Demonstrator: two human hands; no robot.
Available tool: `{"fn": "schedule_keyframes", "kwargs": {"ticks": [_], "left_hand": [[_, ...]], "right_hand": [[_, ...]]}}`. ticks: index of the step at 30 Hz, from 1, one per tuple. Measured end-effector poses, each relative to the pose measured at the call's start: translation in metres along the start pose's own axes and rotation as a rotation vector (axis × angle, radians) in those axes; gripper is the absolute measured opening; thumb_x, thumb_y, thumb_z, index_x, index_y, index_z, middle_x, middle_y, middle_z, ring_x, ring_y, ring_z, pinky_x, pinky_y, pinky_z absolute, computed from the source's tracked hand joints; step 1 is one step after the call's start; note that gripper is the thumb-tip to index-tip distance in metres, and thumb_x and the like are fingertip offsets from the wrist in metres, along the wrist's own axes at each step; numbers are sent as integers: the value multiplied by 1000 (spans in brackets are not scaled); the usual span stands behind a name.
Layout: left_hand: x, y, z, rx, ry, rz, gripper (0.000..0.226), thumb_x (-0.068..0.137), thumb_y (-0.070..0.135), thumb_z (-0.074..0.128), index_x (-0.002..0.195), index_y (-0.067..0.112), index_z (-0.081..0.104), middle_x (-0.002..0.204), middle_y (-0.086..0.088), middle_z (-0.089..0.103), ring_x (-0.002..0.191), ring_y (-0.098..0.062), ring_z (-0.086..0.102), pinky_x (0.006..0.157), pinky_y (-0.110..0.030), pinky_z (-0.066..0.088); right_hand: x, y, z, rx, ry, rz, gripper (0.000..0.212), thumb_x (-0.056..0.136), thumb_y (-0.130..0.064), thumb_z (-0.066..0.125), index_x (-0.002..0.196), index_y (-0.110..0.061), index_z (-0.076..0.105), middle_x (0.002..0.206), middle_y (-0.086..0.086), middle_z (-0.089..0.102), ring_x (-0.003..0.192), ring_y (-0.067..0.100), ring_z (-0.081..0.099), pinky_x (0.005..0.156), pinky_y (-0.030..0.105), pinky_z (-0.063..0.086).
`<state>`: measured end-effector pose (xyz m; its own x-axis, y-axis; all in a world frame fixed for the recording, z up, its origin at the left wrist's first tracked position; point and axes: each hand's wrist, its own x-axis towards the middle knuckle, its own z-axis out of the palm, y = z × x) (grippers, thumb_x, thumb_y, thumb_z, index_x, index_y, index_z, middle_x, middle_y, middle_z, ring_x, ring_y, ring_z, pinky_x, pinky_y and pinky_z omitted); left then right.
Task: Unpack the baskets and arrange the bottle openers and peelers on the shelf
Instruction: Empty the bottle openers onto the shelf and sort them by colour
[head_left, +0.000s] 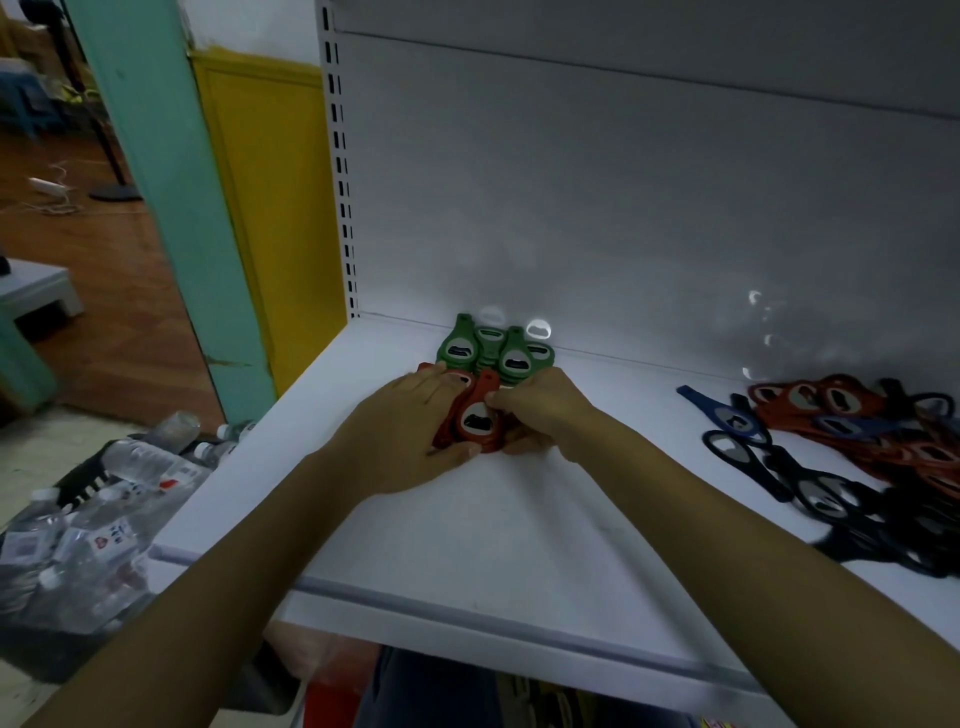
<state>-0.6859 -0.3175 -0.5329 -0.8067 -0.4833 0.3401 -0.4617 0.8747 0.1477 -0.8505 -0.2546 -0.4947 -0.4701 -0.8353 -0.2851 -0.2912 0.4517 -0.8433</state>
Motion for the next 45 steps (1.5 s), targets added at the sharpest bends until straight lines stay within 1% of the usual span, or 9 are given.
{"fn": "schedule_keyframes", "kwargs": {"ticks": [5,9,13,18,25,31,37,40,45], "left_hand": [[2,-1,-3,31,-29,13,72,87,59,49,141,13,38,138,-4,51,127,-20,46,110,-31,31],[5,-1,-4,96,-90,18,74,88,62,45,143,13,34,144,-4,45,134,-21,38,117,-38,20],[7,1,-12,18,-118,28,81,83,65,50,143,14,35,141,-6,47,127,-20,43,109,-28,27],[15,15,-14,126,-161,23,98,77,80,29,151,17,13,158,-3,19,145,-18,17,110,-26,1],[60,96,8,51,-144,250,93,81,76,29,152,18,13,159,0,14,146,-13,12,112,-23,-1],[118,209,50,-284,-81,418,65,90,42,57,145,16,36,147,-1,41,133,-17,38,109,-27,30],[150,291,86,-632,39,369,38,92,26,58,128,13,55,128,-3,56,119,-20,49,101,-31,40],[153,301,100,-681,100,406,28,90,17,60,118,13,62,118,-2,61,111,-19,54,93,-21,39],[160,300,104,-879,179,357,18,88,9,62,105,10,68,100,-1,65,91,-16,62,76,-32,54]], "right_hand": [[0,3,0,-43,76,-57,19,83,-18,67,98,-7,62,93,15,70,82,31,70,78,43,59],[-4,3,-5,75,36,-25,13,84,-12,66,95,-6,62,80,14,69,64,26,69,61,37,61],[-9,5,-10,-44,71,-96,9,84,-15,65,80,-7,64,75,14,70,66,30,70,68,42,61],[-21,15,-27,-227,132,-165,25,86,-25,65,86,-1,69,81,14,72,73,30,70,73,44,59],[-51,57,-94,-325,363,-198,20,88,-32,62,73,-19,65,79,-1,67,81,22,66,70,32,53],[-94,122,-183,-255,722,-156,14,90,-28,59,89,-17,68,86,3,70,82,21,65,70,35,53],[-127,186,-235,-308,997,-155,8,88,-12,60,91,-12,68,90,4,69,85,22,64,70,36,52],[-127,202,-250,-383,1048,-99,14,88,-16,60,99,-15,67,103,4,64,99,23,58,78,41,52],[-106,198,-270,-558,932,73,36,87,-40,61,113,-15,61,115,7,60,104,28,56,85,43,50]]}}
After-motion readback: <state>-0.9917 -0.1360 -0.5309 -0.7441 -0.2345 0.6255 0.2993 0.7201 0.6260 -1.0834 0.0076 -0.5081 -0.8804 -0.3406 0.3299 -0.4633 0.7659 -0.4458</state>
